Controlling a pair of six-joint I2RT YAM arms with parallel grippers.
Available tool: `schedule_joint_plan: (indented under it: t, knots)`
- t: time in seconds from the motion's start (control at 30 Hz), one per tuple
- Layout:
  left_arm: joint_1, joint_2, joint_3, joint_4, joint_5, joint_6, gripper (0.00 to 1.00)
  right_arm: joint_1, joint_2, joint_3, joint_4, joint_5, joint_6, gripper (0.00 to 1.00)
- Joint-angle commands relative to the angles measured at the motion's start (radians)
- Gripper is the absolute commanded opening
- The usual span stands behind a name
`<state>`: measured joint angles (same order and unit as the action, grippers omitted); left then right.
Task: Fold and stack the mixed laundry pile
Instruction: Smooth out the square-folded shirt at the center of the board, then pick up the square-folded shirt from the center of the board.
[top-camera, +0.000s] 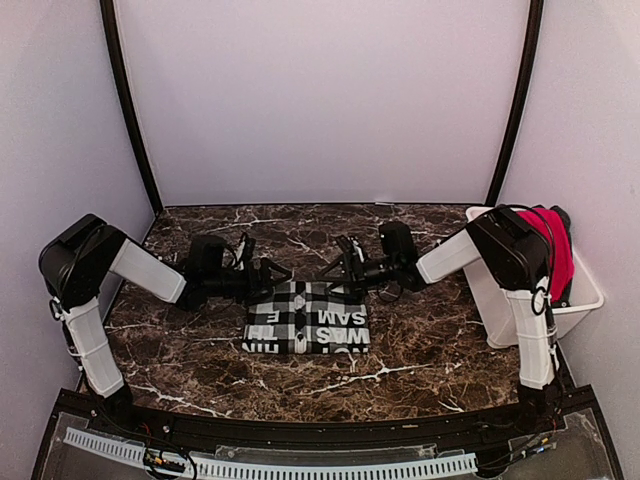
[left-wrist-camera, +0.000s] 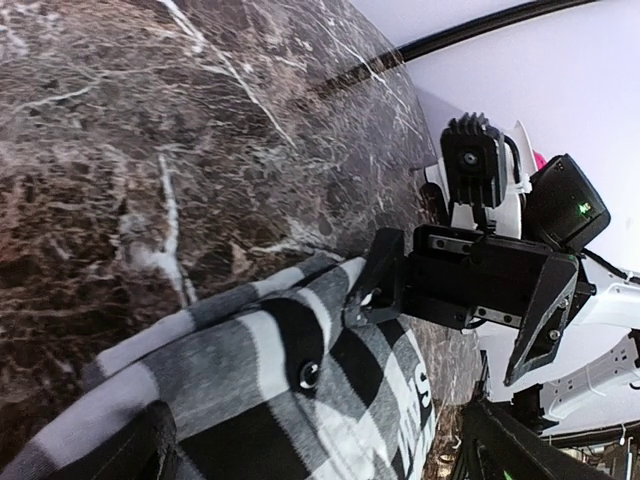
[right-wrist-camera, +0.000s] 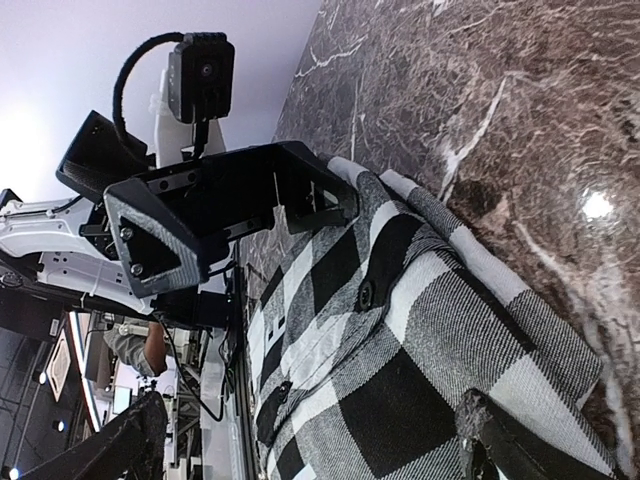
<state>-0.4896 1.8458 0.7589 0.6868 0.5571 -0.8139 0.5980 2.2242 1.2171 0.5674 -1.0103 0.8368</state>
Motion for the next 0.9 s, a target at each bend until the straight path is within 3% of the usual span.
schedule_joint_plan:
  t: [0.0,0.1,0.17,0.33,0.47,0.67,0.87]
  knots:
    - [0.056,-0.004,-0.059,0.007,-0.047,-0.006,0.99,-0.039,0.020,-0.031,-0.109,0.064,-0.084,0.97]
    - [0.087,-0.044,-0.081,0.011,-0.043,0.001,0.99,-0.045,-0.060,-0.047,-0.136,0.075,-0.111,0.96]
    - [0.081,-0.124,-0.066,-0.081,-0.065,0.065,0.99,-0.046,-0.159,-0.056,-0.209,0.090,-0.160,0.96]
    - [0.032,-0.400,0.033,-0.466,-0.208,0.328,0.99,-0.071,-0.416,-0.122,-0.355,0.139,-0.239,0.97]
    - [-0.122,-0.515,0.133,-0.710,-0.376,0.560,0.99,-0.104,-0.545,-0.224,-0.401,0.133,-0.241,0.97]
    - [-0.337,-0.491,0.211,-0.820,-0.523,0.785,0.98,-0.107,-0.679,-0.369,-0.432,0.162,-0.209,0.96]
    - [-0.538,-0.287,0.332,-0.847,-0.636,1.011,0.84,-0.107,-0.791,-0.494,-0.463,0.219,-0.173,0.93]
